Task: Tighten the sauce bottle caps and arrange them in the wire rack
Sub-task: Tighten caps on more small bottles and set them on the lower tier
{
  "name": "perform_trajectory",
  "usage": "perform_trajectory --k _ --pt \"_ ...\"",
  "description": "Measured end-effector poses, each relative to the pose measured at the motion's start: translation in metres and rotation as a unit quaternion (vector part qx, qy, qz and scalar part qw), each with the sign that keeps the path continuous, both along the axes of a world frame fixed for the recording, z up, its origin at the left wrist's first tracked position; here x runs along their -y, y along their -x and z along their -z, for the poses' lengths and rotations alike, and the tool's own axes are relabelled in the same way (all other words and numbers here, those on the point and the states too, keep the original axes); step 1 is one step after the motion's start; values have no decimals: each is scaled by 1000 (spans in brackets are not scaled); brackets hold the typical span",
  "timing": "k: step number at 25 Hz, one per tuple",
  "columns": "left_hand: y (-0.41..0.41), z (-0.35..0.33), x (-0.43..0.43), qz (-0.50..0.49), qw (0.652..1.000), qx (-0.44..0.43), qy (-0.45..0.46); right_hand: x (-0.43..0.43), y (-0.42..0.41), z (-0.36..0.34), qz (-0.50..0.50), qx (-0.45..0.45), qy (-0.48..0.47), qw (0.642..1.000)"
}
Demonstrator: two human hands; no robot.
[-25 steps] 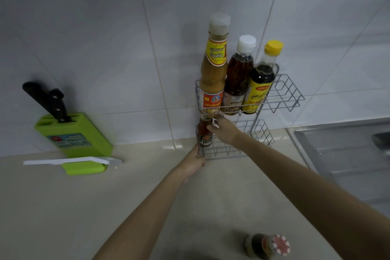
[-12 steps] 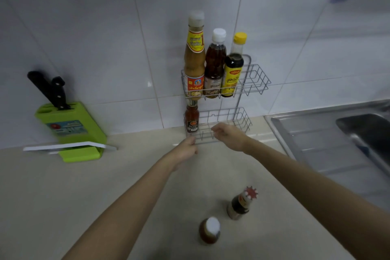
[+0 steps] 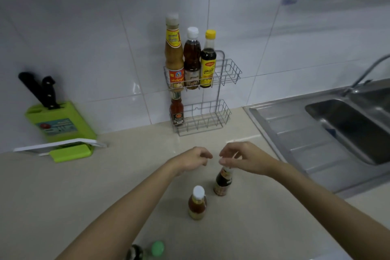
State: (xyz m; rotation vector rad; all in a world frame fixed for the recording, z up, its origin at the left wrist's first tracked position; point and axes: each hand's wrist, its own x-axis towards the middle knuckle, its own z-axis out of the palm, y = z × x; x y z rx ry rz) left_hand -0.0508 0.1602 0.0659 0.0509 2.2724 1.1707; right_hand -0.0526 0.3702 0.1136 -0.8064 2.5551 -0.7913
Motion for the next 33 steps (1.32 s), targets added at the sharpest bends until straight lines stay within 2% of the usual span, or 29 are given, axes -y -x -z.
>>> perform_trajectory --k 2,3,5,7,9,12,16,18,21,24,27,29,33 --pt "-8 3 -1 38 999 -2 24 -6 -10 5 -40 -66 -86 993" --pt "-13 5 1 58 997 -5 44 -8 -14 8 -44 -89 -99 990" --pt "-20 14 12 96 991 -17 95 -9 -23 12 -62 -168 -87 980" --pt "-28 24 29 128 981 -9 146 -1 -34 15 -112 -262 -78 955" --pt "-39 27 42 155 977 23 143 15 -46 17 -164 -306 -65 935" --pt "-62 22 39 192 976 76 67 43 -61 24 -213 -325 -102 916" --pt "-77 30 25 190 981 22 29 49 -59 21 -220 -325 -108 913" --pt "-81 34 24 150 988 -3 23 37 -51 18 -156 -348 -109 918" --pt "-83 38 22 102 994 -41 24 18 -38 17 -49 -326 -188 925" --pt "-81 40 17 74 994 -62 43 13 -35 23 -36 -246 -202 947" --pt "-78 38 14 42 994 -79 65 14 -37 22 -3 -252 -165 954" --pt "-76 29 13 48 990 -92 91 16 -38 16 -20 -319 -136 938" --pt "-68 3 14 69 977 -142 142 35 -40 3 -156 -394 -128 897"
